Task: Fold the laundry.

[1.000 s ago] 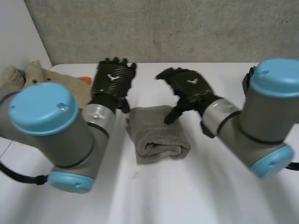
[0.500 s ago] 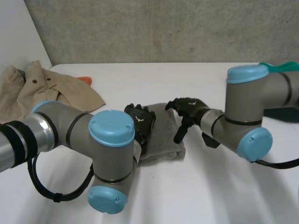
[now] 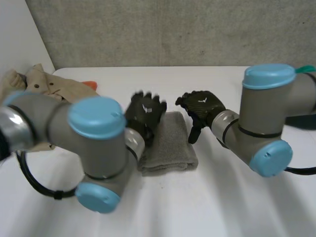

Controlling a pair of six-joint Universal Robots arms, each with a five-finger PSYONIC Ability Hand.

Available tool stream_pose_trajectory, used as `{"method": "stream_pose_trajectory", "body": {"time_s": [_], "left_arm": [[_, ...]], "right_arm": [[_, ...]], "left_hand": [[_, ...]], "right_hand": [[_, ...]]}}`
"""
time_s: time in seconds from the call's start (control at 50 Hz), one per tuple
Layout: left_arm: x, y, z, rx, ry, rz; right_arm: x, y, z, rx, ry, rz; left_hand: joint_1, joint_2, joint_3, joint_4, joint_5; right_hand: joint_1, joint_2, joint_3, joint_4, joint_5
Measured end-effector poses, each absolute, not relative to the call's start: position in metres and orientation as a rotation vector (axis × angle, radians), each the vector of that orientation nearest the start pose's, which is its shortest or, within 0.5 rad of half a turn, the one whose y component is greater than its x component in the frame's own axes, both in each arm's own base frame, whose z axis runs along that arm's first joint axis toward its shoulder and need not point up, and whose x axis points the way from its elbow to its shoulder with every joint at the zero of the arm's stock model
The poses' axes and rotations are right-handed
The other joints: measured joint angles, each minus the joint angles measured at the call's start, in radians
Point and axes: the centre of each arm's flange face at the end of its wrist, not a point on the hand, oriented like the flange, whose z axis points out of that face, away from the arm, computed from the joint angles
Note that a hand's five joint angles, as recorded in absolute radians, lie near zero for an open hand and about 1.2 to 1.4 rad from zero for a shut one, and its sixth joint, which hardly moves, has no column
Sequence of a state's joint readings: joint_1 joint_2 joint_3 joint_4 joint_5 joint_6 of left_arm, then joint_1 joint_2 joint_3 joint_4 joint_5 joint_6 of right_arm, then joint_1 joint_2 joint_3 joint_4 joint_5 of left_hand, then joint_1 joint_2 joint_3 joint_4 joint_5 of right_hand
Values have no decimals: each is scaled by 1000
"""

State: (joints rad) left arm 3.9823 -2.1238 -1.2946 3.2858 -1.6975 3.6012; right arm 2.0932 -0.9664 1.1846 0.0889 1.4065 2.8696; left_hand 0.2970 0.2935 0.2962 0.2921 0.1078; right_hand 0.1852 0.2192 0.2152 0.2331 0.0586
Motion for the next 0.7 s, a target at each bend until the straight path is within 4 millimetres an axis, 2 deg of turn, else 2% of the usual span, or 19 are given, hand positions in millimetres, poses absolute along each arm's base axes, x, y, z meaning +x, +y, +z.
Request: {"method": "stream_pose_trajectory", "body": {"time_s": [0.1,0.14,0.16,0.24,0.3,0.48,0.7], "left_arm": [[-356,-233,241,1295,2026,-2267],[-353,-233,254,1349,2014,-2319],[-351,-233,259,1396,2017,-2343],[-346,-230,267,1531,2073,-2368],[-344,-229,269,1608,2132,-2365],[-344,-228,267,1665,2210,-2350],[-345,-228,266,1659,2207,-2348]], "right_arm": [[326,-257,194,-1058,2043,-1694],[326,-245,186,-1085,2027,-1688],[327,-232,175,-1121,2006,-1680],[330,-212,153,-1178,1951,-1688],[334,-207,137,-1201,1914,-1710],[345,-217,104,-1253,1888,-1754],[353,-230,104,-1272,1856,-1797]], "left_hand": [[0,0,0,0,0],[0,0,0,0,0],[0,0,0,0,0],[0,0,0,0,0],[0,0,0,0,0],[0,0,0,0,1],[0,0,0,0,1]], "right_hand": [[0,0,0,0,0],[0,0,0,0,0],[0,0,0,0,0],[0,0,0,0,0],[0,0,0,0,0],[3,1,2,1,1],[174,177,189,174,153]]}}
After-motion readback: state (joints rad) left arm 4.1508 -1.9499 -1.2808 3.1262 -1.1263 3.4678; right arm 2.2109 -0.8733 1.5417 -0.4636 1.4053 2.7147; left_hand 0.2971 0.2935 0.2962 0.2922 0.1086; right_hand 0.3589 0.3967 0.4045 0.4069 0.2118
